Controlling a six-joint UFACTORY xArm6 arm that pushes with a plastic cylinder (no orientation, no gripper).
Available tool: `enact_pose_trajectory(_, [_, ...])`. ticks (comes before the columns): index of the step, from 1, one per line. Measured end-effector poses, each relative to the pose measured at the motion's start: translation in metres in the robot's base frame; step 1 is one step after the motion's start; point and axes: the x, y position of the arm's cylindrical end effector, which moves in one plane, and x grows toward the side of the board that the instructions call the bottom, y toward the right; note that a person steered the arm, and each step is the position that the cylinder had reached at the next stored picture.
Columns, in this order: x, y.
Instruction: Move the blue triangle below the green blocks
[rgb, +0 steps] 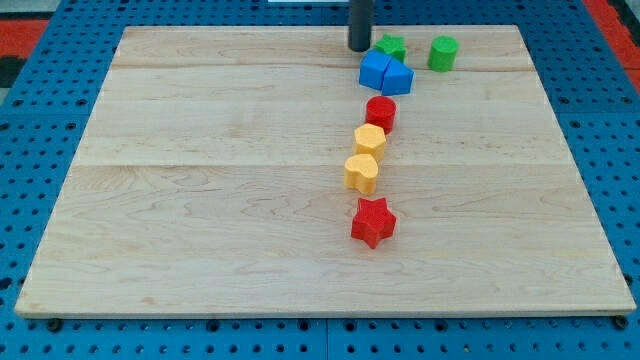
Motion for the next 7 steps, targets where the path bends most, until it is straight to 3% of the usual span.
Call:
enact_pose_trajectory(2, [0.000, 0.032])
enact_pose_trajectory(3, [0.003, 0.014])
enact_pose_trajectory(5, [0.007, -0.143])
enact_pose_trajectory(7, [0.060, -0.152])
